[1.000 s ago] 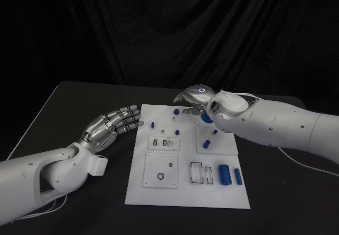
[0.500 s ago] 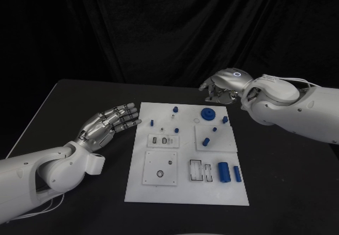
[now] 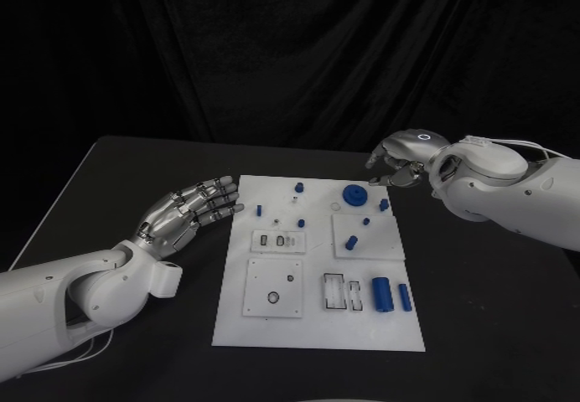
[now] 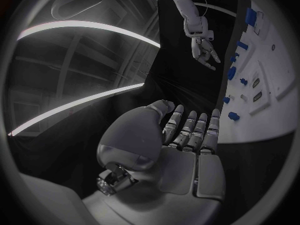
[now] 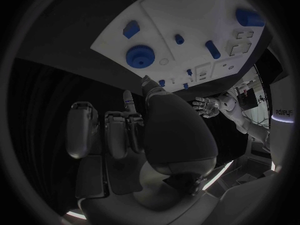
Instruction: Assemble the parts on the task board
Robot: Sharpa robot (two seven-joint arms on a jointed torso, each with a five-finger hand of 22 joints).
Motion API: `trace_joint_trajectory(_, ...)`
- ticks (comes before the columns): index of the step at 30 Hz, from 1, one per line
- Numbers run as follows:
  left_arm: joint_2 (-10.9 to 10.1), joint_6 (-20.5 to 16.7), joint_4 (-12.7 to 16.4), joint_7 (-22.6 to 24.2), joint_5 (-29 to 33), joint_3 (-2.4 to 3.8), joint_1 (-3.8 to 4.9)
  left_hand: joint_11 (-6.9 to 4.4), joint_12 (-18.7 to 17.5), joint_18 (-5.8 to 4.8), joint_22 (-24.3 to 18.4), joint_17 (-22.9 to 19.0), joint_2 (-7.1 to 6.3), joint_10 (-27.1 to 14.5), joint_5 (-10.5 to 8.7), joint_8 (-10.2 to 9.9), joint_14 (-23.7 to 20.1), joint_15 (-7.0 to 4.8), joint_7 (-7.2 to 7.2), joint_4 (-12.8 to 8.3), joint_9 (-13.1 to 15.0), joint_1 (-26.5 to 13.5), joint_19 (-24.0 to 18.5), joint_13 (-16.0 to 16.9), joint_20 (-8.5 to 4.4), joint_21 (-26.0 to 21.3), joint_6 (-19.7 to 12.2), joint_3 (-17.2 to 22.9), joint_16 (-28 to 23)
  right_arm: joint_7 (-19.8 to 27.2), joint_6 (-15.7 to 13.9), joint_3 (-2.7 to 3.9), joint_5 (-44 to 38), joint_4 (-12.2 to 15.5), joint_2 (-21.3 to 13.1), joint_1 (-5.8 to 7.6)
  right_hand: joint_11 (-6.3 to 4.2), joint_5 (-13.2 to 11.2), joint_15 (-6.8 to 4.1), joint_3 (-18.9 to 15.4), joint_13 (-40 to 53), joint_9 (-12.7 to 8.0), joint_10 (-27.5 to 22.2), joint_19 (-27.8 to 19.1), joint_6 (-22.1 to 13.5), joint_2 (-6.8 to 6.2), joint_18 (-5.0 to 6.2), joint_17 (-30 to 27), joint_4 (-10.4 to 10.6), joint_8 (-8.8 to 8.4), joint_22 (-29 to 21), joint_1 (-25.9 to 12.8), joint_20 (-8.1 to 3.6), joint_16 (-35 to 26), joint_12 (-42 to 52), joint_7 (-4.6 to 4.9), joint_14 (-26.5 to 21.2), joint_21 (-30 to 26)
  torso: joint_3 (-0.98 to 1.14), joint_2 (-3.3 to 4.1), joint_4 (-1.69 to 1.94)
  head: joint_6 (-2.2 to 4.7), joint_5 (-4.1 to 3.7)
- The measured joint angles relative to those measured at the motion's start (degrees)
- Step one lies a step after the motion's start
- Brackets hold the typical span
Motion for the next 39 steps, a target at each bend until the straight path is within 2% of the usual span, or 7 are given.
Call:
trace_joint_trajectory(2,0.1,0.0,-0.1,0.0,0.0,0.0,0.0,0.0,0.0,0.0,0.0,0.0,0.0,0.0,0.0,0.0,0.0,0.0,0.0,0.0,0.0,0.0,0.0,0.0,0.0,0.0,0.0,0.0,0.0,-0.4,0.0,-0.01,0.3,-0.1,0.0,-0.39,-0.08,0.0,-0.21,-0.7,0.0,-0.1,0.1,1.4,0.1,-0.35,-0.92,0.0,0.7,-0.34,0.0,-1.2,-0.2,0.0,0.0,-0.12,0.2,2.1,0.03,0.0,-0.09,-0.11,0.01)
trace_joint_trajectory(4,0.2,0.0,-0.2,0.0,0.0,0.0,0.0,0.14,0.0,0.0,0.0,0.0,0.0,-0.1,0.0,0.0,0.0,0.0,0.0,0.0,0.0,0.0,0.0,0.0,0.0,0.0,0.0,0.0,0.0,-0.8,0.0,-0.01,0.5,-0.3,0.2,-0.75,-0.2,0.5,-0.41,-0.5,0.0,-0.2,0.2,1.6,0.6,-0.71,-1.0,0.0,1.3,-0.34,0.0,-1.6,-0.37,0.0,0.0,-0.4,0.4,4.0,0.06,0.0,-0.09,-0.19,-0.1)
trace_joint_trajectory(5,0.2,0.1,-0.2,0.0,0.0,0.0,0.0,0.21,0.0,0.0,0.0,0.0,0.0,-0.2,0.0,0.0,0.0,0.0,0.0,0.0,0.0,0.0,0.0,0.0,0.0,0.0,0.0,0.0,0.0,-0.9,0.0,-0.01,0.6,-0.4,0.3,-0.89,-0.2,0.7,-0.41,-0.5,0.0,-0.2,0.2,1.6,0.8,-0.71,-1.76,0.0,1.3,-0.34,0.0,-1.6,-0.37,0.0,0.0,-0.43,0.4,4.4,0.08,0.01,-0.07,-0.2,-0.21)
trace_joint_trajectory(11,0.5,0.2,-0.5,0.0,0.0,0.0,0.0,0.21,0.0,0.01,0.0,0.0,-0.01,-0.2,0.0,0.0,0.0,0.0,0.0,-0.2,0.0,0.0,0.0,0.0,0.0,0.0,0.0,0.2,0.0,-1.4,0.0,-0.01,0.9,-1.0,1.3,-1.78,-0.2,2.2,-0.41,-0.4,0.0,-0.4,0.2,1.6,1.4,-0.35,-1.77,0.0,1.5,-0.34,0.0,-1.9,-0.37,0.0,0.0,-0.6,0.4,5.5,0.16,0.06,0.08,-0.15,-0.55)
trace_joint_trajectory(21,0.6,0.6,-0.8,0.0,0.0,0.0,-0.02,0.21,0.0,0.01,0.0,0.0,-0.23,-0.2,0.0,0.0,0.0,0.0,0.0,-0.2,0.0,-0.2,0.0,0.0,0.0,0.0,0.0,0.2,0.0,-1.5,-0.1,0.0,1.1,-2.8,3.2,-3.63,-0.2,4.4,-0.41,-0.4,0.0,-0.6,0.2,1.6,2.0,-0.19,-1.76,0.0,1.5,-0.86,0.0,-2.8,-0.37,0.0,0.0,-0.36,0.4,3.4,0.09,0.1,0.15,0.09,-0.49)
trace_joint_trajectory(31,0.9,1.1,-1.1,0.0,0.0,0.0,-0.07,0.21,0.0,0.01,0.0,0.0,-0.24,-0.2,0.0,0.0,0.0,0.0,0.0,-0.2,0.0,-0.2,0.0,0.0,0.0,0.0,0.0,0.5,0.0,-2.0,0.1,0.01,1.2,-4.6,4.8,-4.84,-0.2,6.9,-0.41,1.2,0.0,-2.3,0.2,1.3,-4.4,0.88,-1.74,0.0,-2.0,-1.79,0.0,-1.8,-0.58,0.0,0.0,-0.3,0.4,1.4,0.09,0.09,0.17,0.15,-0.65)
trace_joint_trajectory(39,0.9,1.4,-1.3,0.0,0.0,0.0,-0.09,0.21,0.0,0.01,0.0,0.0,-0.24,-0.2,0.0,0.0,0.0,0.0,0.0,-0.2,0.0,-0.2,0.0,0.0,0.0,0.0,0.0,0.5,0.0,-2.0,0.1,0.01,1.3,-5.2,5.5,-5.1,-0.2,8.5,-0.59,1.6,0.0,-2.6,0.2,0.2,-5.0,1.26,-1.61,0.0,-3.2,-1.78,0.0,-1.4,-0.73,0.0,0.0,-0.52,0.2,-0.1,0.1,0.07,0.16,0.09,-0.48)
